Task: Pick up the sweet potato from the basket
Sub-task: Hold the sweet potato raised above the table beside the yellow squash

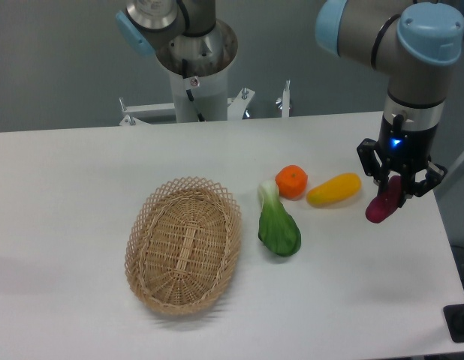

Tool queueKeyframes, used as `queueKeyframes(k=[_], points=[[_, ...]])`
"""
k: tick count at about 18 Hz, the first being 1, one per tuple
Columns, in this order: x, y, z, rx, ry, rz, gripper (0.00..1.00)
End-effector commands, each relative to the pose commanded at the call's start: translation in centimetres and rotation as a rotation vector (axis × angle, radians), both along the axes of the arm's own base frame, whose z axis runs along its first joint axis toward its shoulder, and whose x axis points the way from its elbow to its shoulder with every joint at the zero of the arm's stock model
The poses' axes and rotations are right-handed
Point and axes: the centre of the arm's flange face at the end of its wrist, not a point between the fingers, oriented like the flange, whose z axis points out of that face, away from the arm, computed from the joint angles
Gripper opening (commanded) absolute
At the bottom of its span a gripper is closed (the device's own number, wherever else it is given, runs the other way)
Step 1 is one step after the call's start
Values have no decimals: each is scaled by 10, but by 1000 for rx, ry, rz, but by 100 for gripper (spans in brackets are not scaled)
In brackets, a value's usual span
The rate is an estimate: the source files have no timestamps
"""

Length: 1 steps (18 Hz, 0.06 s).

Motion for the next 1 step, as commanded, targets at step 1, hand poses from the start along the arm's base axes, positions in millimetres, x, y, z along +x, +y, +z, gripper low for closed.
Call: queueKeyframes(k=[1], points=[[0, 0, 0, 0, 0, 1, 25]])
